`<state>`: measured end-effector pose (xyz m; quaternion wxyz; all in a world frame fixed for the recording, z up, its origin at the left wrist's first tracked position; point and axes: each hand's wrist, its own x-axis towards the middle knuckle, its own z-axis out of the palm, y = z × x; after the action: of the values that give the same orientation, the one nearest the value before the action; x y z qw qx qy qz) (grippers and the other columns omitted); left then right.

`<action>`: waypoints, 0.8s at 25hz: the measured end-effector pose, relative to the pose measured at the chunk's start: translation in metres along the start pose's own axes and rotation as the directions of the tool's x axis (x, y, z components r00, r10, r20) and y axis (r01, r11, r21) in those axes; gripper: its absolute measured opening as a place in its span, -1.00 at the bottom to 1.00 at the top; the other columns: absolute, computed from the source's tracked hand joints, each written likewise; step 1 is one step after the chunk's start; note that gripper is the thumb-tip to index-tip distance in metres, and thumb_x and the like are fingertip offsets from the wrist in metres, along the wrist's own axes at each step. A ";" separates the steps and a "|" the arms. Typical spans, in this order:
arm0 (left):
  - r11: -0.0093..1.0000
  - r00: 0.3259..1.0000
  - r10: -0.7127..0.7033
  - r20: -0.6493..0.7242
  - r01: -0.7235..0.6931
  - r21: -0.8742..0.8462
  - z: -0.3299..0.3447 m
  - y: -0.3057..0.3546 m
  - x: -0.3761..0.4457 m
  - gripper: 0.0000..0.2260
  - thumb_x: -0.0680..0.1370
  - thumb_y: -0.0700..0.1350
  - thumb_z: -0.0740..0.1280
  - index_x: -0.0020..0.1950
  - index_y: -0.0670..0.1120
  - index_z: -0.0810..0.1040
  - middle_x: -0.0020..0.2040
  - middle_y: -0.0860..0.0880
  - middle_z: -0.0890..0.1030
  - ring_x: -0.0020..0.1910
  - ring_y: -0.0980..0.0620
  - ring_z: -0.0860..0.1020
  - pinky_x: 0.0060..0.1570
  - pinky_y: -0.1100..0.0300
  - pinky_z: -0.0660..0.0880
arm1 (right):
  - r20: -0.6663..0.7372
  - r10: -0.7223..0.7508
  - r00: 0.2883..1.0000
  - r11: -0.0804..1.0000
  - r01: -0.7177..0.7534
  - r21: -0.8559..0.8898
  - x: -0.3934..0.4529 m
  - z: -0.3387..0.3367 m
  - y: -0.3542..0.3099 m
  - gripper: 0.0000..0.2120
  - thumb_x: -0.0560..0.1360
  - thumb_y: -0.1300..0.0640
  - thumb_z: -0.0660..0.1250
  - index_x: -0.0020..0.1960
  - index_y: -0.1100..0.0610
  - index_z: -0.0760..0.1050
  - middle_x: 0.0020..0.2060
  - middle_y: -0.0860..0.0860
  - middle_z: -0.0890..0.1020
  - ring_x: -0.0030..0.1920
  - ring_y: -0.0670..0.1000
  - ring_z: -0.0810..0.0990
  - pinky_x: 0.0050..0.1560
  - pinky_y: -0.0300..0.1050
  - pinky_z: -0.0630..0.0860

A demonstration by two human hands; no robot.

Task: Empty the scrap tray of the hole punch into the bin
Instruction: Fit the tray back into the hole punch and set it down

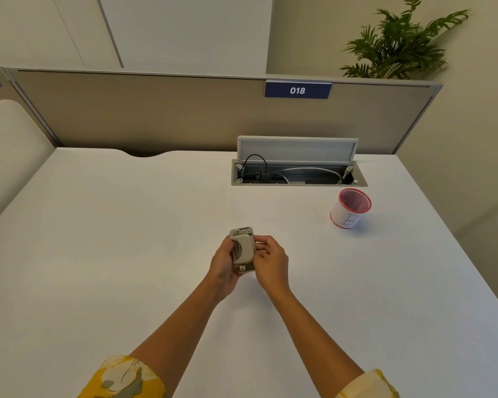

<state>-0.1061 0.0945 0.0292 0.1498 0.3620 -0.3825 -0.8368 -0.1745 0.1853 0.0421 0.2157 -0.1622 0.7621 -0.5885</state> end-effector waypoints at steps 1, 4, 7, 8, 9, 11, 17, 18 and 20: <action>1.000 1.000 0.013 0.005 -0.013 0.007 0.001 0.001 0.000 -0.65 0.69 -0.01 0.08 0.22 0.00 0.64 0.07 -0.12 0.73 0.00 -0.07 0.69 -0.14 0.03 0.66 | -0.027 -0.025 0.999 0.999 0.025 -0.024 0.000 0.000 0.001 -0.77 0.48 0.26 0.40 0.11 0.07 0.60 -0.07 -0.11 0.67 -0.08 -0.11 0.66 -0.21 -0.40 0.59; 0.999 0.999 0.032 0.040 -0.033 0.040 0.001 0.002 -0.001 -0.65 0.69 -0.02 0.07 0.30 -0.02 0.59 0.14 -0.16 0.70 0.05 -0.11 0.67 -0.04 -0.04 0.63 | -0.090 -0.074 0.993 0.996 0.069 -0.054 -0.001 -0.004 0.000 -0.76 0.45 0.23 0.45 0.11 0.09 0.65 -0.07 -0.10 0.66 -0.11 -0.16 0.63 -0.15 -0.41 0.59; 0.996 0.996 0.020 0.082 -0.028 0.088 -0.001 0.005 -0.002 -0.64 0.70 -0.03 0.04 0.25 0.03 0.61 0.08 -0.11 0.72 -0.04 -0.04 0.70 -0.14 0.05 0.65 | -0.098 -0.080 0.992 0.995 0.075 -0.062 0.000 -0.010 -0.001 -0.77 0.42 0.24 0.48 0.05 0.05 0.67 -0.15 -0.09 0.70 -0.18 -0.13 0.66 -0.16 -0.30 0.64; 0.994 0.995 0.013 0.101 -0.024 0.104 -0.002 0.006 -0.002 -0.64 0.70 -0.04 0.03 0.27 0.02 0.60 0.11 -0.11 0.72 -0.03 -0.04 0.70 -0.16 0.06 0.64 | -0.098 -0.081 0.992 0.996 0.077 -0.047 0.000 -0.012 -0.001 -0.76 0.40 0.25 0.50 0.01 -0.01 0.67 -0.21 -0.12 0.70 -0.23 -0.13 0.68 -0.20 -0.28 0.65; 0.993 0.993 0.007 0.115 -0.020 0.117 -0.003 0.006 -0.002 -0.64 0.70 -0.05 0.03 0.30 0.01 0.58 0.14 -0.13 0.70 0.00 -0.05 0.69 -0.16 0.06 0.63 | -0.096 -0.082 0.992 0.996 0.080 -0.026 0.000 -0.014 -0.001 -0.73 0.38 0.26 0.50 -0.03 -0.07 0.67 -0.26 -0.16 0.70 -0.26 -0.15 0.68 -0.24 -0.29 0.65; 0.990 0.990 0.002 0.138 -0.022 0.137 -0.005 0.006 -0.003 -0.65 0.71 -0.06 0.04 0.32 0.00 0.56 0.19 -0.16 0.67 0.04 -0.09 0.67 -0.12 0.03 0.64 | -0.084 -0.096 0.992 0.995 0.094 -0.029 0.000 -0.016 0.002 -0.75 0.39 0.25 0.49 -0.01 -0.05 0.69 -0.25 -0.19 0.70 -0.25 -0.17 0.68 -0.26 -0.37 0.60; 0.977 0.981 -0.052 0.187 0.012 0.211 -0.010 0.006 -0.001 -0.66 0.72 -0.15 0.04 0.33 -0.04 0.55 0.23 -0.15 0.67 0.23 -0.17 0.64 0.18 -0.22 0.55 | 0.012 0.028 1.000 1.000 -0.028 0.006 0.022 -0.030 0.002 -0.85 0.52 0.08 0.39 0.04 0.12 0.65 -0.10 0.00 0.72 -0.14 -0.04 0.71 -0.07 -0.15 0.66; 0.973 0.980 -0.061 0.188 0.016 0.232 -0.011 0.006 0.000 -0.67 0.71 -0.17 0.05 0.32 -0.04 0.56 0.21 -0.16 0.68 0.22 -0.17 0.64 0.20 -0.22 0.53 | 0.052 0.075 0.996 0.997 -0.077 0.033 0.026 -0.032 0.002 -0.82 0.53 0.07 0.39 0.05 0.13 0.65 -0.08 0.04 0.71 -0.11 0.00 0.71 -0.05 -0.12 0.67; 0.964 0.980 -0.071 0.188 0.020 0.264 -0.010 0.005 -0.001 -0.68 0.71 -0.17 0.09 0.30 -0.04 0.58 0.18 -0.18 0.69 0.17 -0.15 0.65 0.11 -0.12 0.55 | 0.133 0.114 0.984 0.993 -0.118 0.021 0.031 -0.036 0.001 -0.81 0.52 0.07 0.40 0.05 0.15 0.67 -0.06 0.05 0.72 -0.03 0.05 0.70 0.01 -0.08 0.67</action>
<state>-0.0983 0.0856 0.0288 0.0431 0.3031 -0.4937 -0.8140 -0.2198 0.1993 0.0446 0.3019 -0.1529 0.7457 -0.5740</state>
